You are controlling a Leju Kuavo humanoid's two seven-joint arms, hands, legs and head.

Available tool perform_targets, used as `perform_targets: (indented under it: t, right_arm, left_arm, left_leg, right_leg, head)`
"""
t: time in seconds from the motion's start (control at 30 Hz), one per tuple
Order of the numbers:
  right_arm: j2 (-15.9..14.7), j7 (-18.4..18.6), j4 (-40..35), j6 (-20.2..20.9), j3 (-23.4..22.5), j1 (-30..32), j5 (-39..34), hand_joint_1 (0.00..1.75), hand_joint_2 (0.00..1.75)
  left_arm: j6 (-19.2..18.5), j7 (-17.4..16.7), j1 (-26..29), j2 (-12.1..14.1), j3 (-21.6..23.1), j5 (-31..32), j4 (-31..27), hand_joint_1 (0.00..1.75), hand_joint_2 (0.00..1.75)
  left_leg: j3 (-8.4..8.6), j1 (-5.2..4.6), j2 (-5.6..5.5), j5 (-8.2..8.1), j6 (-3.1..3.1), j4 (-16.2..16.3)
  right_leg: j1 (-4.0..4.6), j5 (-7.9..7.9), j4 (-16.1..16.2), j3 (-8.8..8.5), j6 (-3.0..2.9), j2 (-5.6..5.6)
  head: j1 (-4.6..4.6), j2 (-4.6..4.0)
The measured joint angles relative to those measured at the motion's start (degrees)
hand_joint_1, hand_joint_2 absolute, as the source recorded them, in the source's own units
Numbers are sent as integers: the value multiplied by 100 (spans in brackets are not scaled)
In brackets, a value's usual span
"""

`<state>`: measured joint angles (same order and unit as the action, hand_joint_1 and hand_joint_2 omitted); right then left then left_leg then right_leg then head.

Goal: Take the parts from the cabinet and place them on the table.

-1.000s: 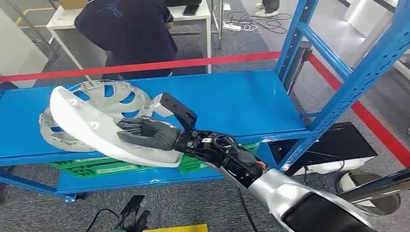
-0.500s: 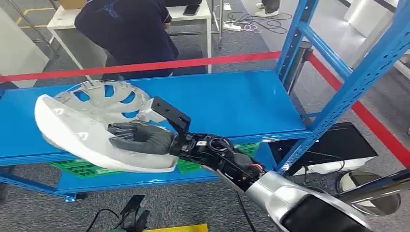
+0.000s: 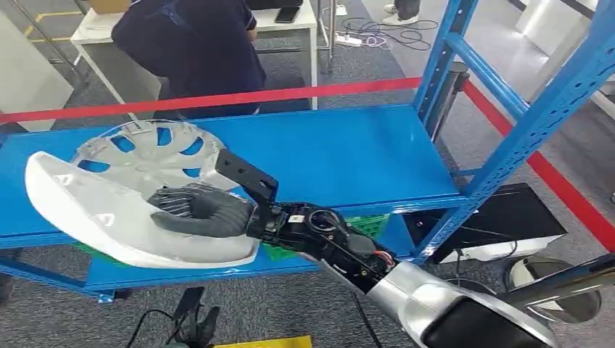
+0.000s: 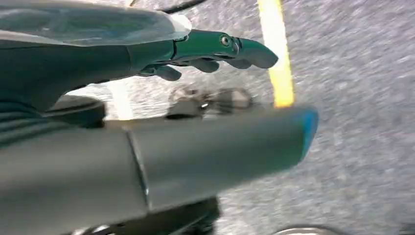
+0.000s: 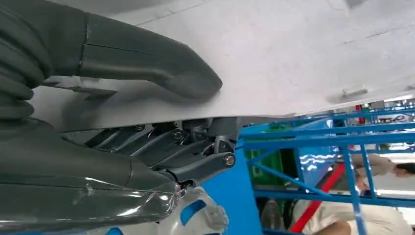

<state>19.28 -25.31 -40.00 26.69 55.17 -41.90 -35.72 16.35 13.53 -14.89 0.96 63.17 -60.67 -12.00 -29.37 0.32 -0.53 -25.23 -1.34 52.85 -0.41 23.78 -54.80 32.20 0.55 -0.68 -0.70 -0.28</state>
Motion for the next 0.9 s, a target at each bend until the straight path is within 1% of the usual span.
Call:
perform_targets:
  t: [0.07,0.2,0.53,0.9]
  right_arm:
    - [0,-81,-146,-144,31,60,120,175,175]
    - [-20,-151,-490,-385,63,188,230,175,175]
    - [-162,-195,-1047,-440,79,299,256,175,175]
    - [-254,-221,-1220,-405,118,352,256,175,175]
  left_arm:
    - [131,101,0,-9,-59,-11,0,0,175]
    - [297,107,2,-15,-92,-11,0,0,175]
    - [161,72,44,-15,-219,7,0,0,175]
    - [63,37,47,-15,-227,66,0,0,175]
  left_leg:
    - [0,0,0,0,0,0]
    - [0,0,2,0,0,0]
    - [0,0,3,-1,0,0]
    - [0,0,3,-1,0,0]
  right_leg:
    - [0,0,0,0,0,0]
    - [0,0,0,2,0,-3]
    - [0,0,1,2,0,-3]
    - [0,0,0,2,0,-3]
  head:
    - [0,0]
    - [0,0]
    - [2,0]
    - [2,0]
